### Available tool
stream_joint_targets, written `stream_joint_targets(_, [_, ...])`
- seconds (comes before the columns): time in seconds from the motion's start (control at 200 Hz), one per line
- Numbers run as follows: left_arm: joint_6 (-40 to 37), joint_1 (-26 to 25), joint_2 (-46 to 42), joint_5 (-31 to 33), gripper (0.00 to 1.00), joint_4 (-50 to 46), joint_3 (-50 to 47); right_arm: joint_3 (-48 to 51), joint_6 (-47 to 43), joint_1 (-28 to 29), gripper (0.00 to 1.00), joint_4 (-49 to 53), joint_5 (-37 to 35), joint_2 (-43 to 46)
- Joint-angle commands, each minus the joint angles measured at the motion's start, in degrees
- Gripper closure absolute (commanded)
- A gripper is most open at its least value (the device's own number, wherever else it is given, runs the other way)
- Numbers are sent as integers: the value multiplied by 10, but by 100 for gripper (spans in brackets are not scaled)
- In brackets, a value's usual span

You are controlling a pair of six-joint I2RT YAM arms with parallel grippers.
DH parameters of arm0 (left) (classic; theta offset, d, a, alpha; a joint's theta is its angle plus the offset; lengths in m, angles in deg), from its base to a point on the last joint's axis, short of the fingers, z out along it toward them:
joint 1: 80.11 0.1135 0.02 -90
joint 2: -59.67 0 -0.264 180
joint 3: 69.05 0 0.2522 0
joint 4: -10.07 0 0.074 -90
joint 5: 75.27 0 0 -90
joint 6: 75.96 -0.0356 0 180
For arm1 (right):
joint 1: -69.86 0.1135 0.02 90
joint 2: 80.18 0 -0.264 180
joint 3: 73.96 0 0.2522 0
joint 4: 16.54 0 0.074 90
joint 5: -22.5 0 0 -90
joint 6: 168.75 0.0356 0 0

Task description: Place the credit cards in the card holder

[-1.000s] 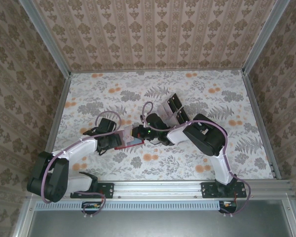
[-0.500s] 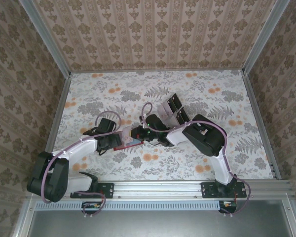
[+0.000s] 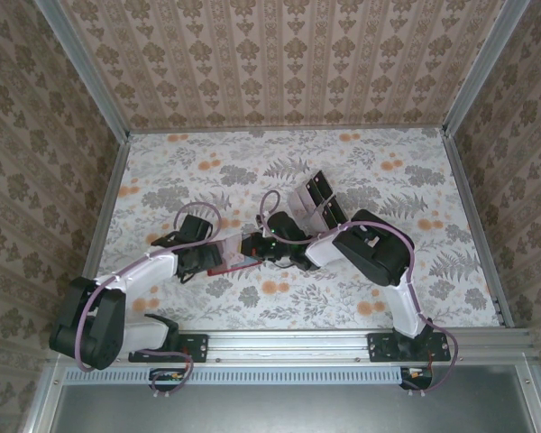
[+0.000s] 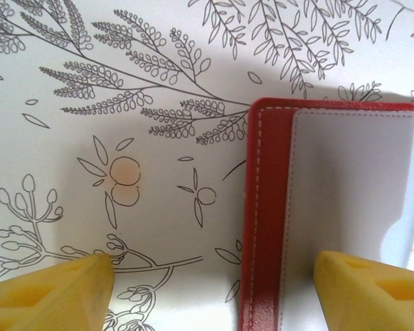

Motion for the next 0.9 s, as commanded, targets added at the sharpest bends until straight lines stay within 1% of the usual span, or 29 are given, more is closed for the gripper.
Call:
stream_joint_targets(0.0, [-7,-3,-10,10,22,-17,25,25,6,-18,100,31,-44,1])
stream_joint_targets(0.15, [-10,-3,-9,8,21,-16,32,45,9,-37,100,74,-75,12])
stream_joint_targets(0.295, [-15,-3,-3,5,21,-12,37,64,15,-45,100,76,-85,25])
stream_joint_targets(0.42, [-23,-3,6,-3,20,-1,46,57,13,-46,100,67,-67,29])
stream_joint_targets(0.62, [-54,-8,33,-20,17,12,76,35,3,-47,100,46,-15,34])
stream_joint_targets(0.775, [-73,-16,68,-16,16,16,99,22,-3,-48,100,49,2,47])
stream_joint_targets(0.895, [-77,-16,88,-1,16,17,105,11,-9,-48,100,55,9,60])
